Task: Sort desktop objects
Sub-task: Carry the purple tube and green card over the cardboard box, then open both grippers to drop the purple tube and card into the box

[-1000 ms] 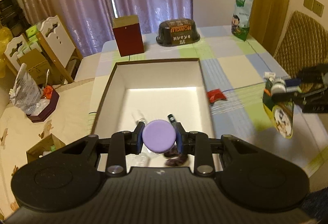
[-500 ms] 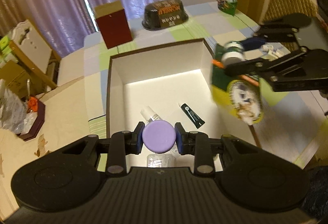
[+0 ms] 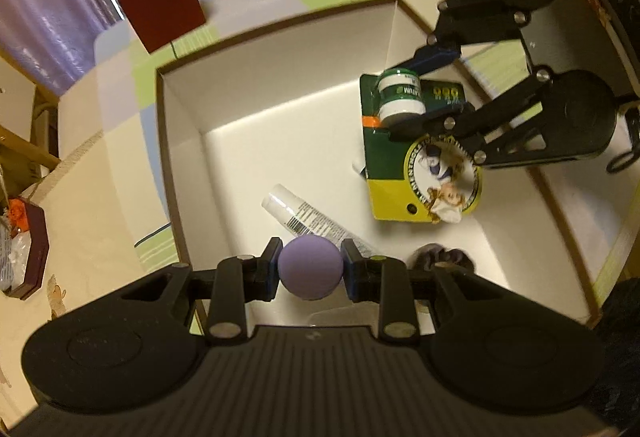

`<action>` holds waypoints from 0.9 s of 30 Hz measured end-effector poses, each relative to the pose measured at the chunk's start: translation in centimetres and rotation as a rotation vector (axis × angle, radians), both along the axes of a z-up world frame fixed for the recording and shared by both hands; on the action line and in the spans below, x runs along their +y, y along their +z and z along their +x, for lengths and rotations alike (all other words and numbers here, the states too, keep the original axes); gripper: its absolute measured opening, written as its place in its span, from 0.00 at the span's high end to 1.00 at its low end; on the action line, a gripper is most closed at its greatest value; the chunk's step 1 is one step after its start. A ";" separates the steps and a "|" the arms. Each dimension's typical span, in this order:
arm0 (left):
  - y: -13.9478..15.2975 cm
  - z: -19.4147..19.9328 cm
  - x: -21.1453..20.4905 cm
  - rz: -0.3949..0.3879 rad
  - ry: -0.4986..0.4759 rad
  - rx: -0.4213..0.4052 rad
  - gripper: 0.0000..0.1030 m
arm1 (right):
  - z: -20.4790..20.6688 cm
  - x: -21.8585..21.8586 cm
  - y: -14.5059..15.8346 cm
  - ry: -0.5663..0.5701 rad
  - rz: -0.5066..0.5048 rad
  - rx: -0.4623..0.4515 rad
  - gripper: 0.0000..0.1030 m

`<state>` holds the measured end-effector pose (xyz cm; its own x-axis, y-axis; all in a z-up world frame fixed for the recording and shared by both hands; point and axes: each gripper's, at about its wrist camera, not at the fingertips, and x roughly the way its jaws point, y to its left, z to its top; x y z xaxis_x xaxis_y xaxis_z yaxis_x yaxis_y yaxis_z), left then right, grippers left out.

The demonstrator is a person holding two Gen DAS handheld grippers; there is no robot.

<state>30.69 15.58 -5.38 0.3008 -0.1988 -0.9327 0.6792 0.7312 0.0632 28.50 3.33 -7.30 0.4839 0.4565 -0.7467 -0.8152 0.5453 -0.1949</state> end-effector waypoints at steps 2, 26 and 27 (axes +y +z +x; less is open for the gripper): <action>-0.9 0.7 -0.1 0.012 -0.014 0.030 0.75 | 0.6 0.1 -0.7 0.015 -0.033 0.014 0.67; -4.0 3.8 -1.7 0.046 -0.066 0.095 0.75 | 5.0 1.2 -3.9 0.093 -0.265 0.208 0.65; -4.0 3.8 -1.8 0.047 -0.066 0.098 0.75 | 5.0 1.2 -3.8 0.091 -0.262 0.201 0.62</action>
